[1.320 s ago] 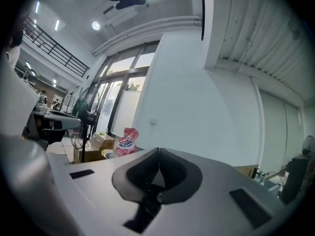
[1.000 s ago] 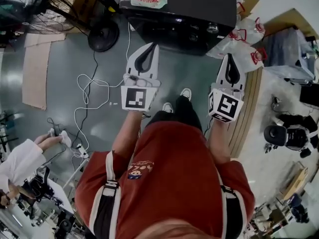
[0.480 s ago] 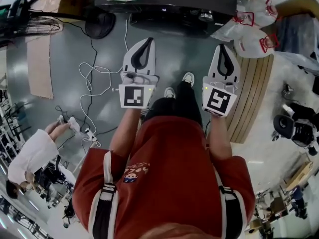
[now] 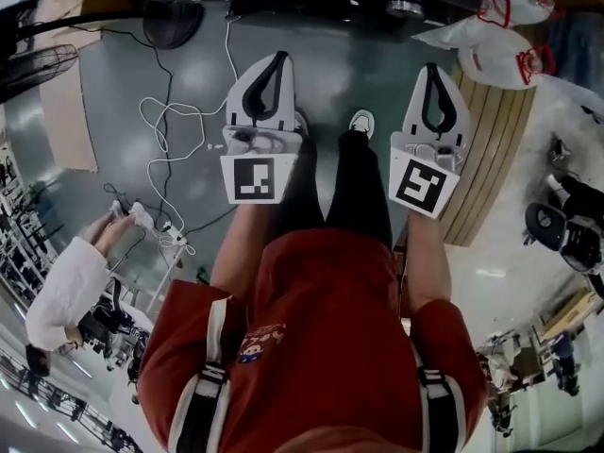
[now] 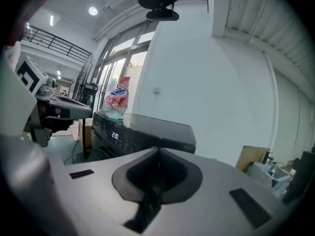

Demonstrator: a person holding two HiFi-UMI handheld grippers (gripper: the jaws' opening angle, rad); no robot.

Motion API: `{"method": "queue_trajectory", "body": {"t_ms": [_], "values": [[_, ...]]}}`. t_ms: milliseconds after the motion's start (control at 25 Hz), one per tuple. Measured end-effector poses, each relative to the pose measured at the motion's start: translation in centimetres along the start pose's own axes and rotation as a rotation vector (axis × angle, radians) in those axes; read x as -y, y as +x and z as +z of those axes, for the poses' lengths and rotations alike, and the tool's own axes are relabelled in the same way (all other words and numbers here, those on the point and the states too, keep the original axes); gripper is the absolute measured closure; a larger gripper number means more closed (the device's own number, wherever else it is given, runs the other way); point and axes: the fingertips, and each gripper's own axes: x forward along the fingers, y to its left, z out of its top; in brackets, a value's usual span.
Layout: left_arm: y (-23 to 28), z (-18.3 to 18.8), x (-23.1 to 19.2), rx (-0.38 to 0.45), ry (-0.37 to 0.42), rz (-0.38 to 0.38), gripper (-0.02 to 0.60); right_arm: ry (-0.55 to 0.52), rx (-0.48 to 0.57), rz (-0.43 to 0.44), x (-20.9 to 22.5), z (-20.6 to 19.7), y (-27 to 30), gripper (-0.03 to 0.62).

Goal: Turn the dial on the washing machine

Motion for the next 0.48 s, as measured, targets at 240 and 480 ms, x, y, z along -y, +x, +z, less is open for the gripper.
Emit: {"method": "queue_trajectory", "body": {"t_ms": [240,480], "values": [[1.8,-6.1,-1.7,0.041,-0.103,-0.053,0.571,-0.041,-0.029,-0.047,-2.7,-4.6,1.8,0.583],[2.4,-12.7,-4.1,0.044,-0.133,-0.062,0.571,-0.009,-0.038,-0.108,-6.5,-9.4,3.6,0.583]]}}
